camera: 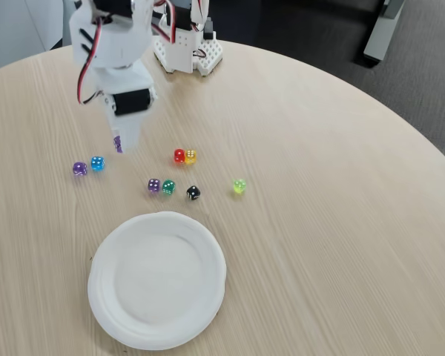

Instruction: Pick a purple dice and put it in the plate.

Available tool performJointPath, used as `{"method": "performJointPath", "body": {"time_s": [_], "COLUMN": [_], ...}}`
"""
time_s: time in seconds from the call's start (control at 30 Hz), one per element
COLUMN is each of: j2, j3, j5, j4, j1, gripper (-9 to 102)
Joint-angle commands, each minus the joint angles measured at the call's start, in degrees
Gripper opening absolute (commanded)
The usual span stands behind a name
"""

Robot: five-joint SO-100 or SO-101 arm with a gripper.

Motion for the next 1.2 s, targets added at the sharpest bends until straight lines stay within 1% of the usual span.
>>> {"method": "performJointPath", "body": {"time_s": [0.0,0.13,0.37,0.5,0.57,0.8,1.0,1.17], "j2": [6.3,12.6,14.8,14.8,14.1,12.7,5.0,0.7], "j3": [-0.6,-0.6,-0.6,-0.5,-0.4,-0.4,-0.4,-0.4], "j5": [-1.2,-3.1,3.9,6.2,6.1,0.0,0.3,0.4], "j4": [1.2,3.4,3.5,2.9,2.8,2.2,-3.3,-5.5], "j1": [-0.2,-1.7,-17.6,-23.1,-23.8,-22.9,-22.9,-22.9], "gripper": [0,0,0,0,0,0,0,0]}}
